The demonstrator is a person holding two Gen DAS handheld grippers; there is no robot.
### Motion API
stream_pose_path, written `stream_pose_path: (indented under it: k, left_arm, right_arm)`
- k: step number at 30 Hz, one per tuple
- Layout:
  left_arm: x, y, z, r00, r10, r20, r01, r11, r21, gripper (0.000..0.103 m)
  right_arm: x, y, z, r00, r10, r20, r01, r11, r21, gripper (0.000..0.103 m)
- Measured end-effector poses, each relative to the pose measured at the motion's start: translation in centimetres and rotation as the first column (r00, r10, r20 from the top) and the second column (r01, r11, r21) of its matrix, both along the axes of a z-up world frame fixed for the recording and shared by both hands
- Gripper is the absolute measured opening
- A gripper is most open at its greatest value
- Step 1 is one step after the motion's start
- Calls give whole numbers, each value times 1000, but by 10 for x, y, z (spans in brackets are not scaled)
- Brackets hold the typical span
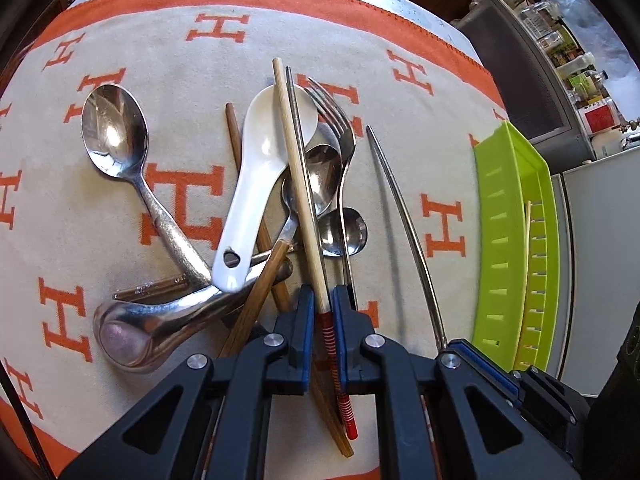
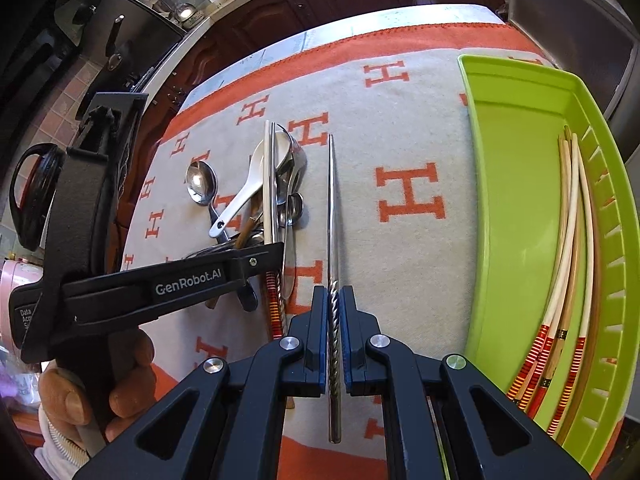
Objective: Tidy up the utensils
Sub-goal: 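Carry the metal chopstick into the tray with the right tool while the left tool places a striped chopstick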
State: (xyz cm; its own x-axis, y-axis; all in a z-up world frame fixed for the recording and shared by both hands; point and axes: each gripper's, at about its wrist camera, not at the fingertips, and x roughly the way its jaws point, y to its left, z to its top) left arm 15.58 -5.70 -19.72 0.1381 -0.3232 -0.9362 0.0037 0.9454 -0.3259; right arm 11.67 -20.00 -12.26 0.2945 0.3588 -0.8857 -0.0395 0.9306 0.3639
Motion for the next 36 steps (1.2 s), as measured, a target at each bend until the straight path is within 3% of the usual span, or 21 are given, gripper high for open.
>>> stream_pose_path:
  k: [10, 24, 36]
  left_arm:
    - [-5, 5, 7, 999, 25, 38, -24, 999, -44, 3]
    - [-27, 13, 69, 991, 21, 130, -3, 990, -143, 3]
    - [-40, -10, 112, 980, -41, 193, 80, 977, -196, 3]
  right_arm:
    - [-4, -21, 4, 998, -67, -4, 67, 990, 121, 5]
    - [-31, -75, 45, 980, -196, 38, 176, 937, 301, 5]
    - [-65, -122, 93, 947, -300, 112, 242, 899, 366, 5]
